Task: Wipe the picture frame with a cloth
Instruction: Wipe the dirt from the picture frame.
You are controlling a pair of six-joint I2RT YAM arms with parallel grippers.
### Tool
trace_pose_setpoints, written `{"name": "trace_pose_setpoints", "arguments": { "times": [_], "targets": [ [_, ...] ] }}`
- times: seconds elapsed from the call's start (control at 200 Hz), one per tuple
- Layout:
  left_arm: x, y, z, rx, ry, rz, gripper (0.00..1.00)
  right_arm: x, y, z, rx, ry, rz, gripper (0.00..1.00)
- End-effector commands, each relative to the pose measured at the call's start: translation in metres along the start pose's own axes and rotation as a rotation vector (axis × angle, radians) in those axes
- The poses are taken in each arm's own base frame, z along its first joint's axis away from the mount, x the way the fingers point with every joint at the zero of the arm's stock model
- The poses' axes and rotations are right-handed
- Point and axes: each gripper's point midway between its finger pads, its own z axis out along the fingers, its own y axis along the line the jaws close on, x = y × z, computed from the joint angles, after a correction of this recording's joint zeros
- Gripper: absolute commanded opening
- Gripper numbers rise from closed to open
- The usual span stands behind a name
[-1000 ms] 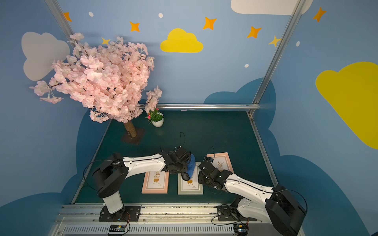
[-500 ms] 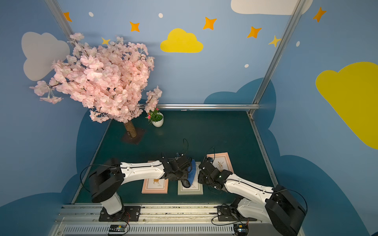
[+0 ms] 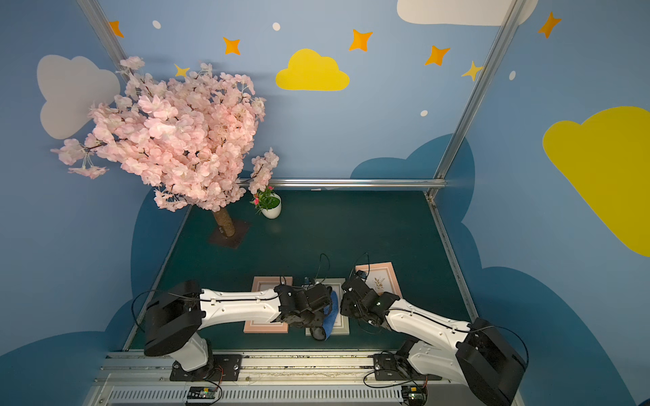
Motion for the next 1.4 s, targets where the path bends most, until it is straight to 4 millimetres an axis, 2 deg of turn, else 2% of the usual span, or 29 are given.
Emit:
{"name": "trace_pose_setpoints", "arguments": {
  "times": [0.0, 0.105, 0.22, 0.315, 0.45, 0.546, 0.696, 0.906, 1.096, 1.246, 1.397],
  "targets": [
    [0.005, 0.025, 0.018, -0.078, 0.079, -0.017, 0.03, 0.045, -0.034, 0.007, 0.098, 0.176, -0.005, 0.18],
    [-0.015, 0.025, 0.026, -0.024, 0.063, -0.056, 0.03, 0.044, -0.035, 0.007, 0.099, 0.173, -0.004, 0.18],
    [-0.045, 0.032, 0.026, -0.053, 0.028, -0.067, 0.03, 0.044, -0.035, 0.005, 0.099, 0.169, -0.002, 0.18],
    [-0.068, 0.029, 0.026, -0.032, -0.009, -0.075, 0.03, 0.044, -0.035, 0.004, 0.096, 0.166, -0.003, 0.18],
    [-0.085, 0.029, 0.026, -0.054, -0.034, -0.062, 0.03, 0.043, -0.034, 0.003, 0.099, 0.164, -0.004, 0.18],
    [-0.089, 0.029, 0.023, -0.064, -0.045, -0.05, 0.03, 0.043, -0.034, 0.003, 0.098, 0.166, -0.004, 0.19],
    [-0.079, 0.033, 0.018, -0.066, -0.022, -0.04, 0.03, 0.043, -0.035, 0.003, 0.1, 0.165, -0.005, 0.19],
    [-0.043, 0.044, 0.014, -0.088, 0.03, -0.038, 0.03, 0.041, -0.033, 0.003, 0.1, 0.162, -0.002, 0.2],
    [-0.007, 0.039, -0.002, -0.102, 0.072, 0.01, 0.03, 0.039, -0.032, 0.003, 0.1, 0.153, -0.003, 0.21],
    [0.016, 0.053, -0.016, -0.135, 0.08, 0.006, 0.03, 0.038, -0.032, 0.003, 0.101, 0.147, 0.0, 0.22],
    [0.032, 0.064, -0.016, -0.163, 0.091, 0.012, 0.03, 0.039, -0.03, 0.003, 0.082, 0.149, -0.008, 0.22]
  ]
}}
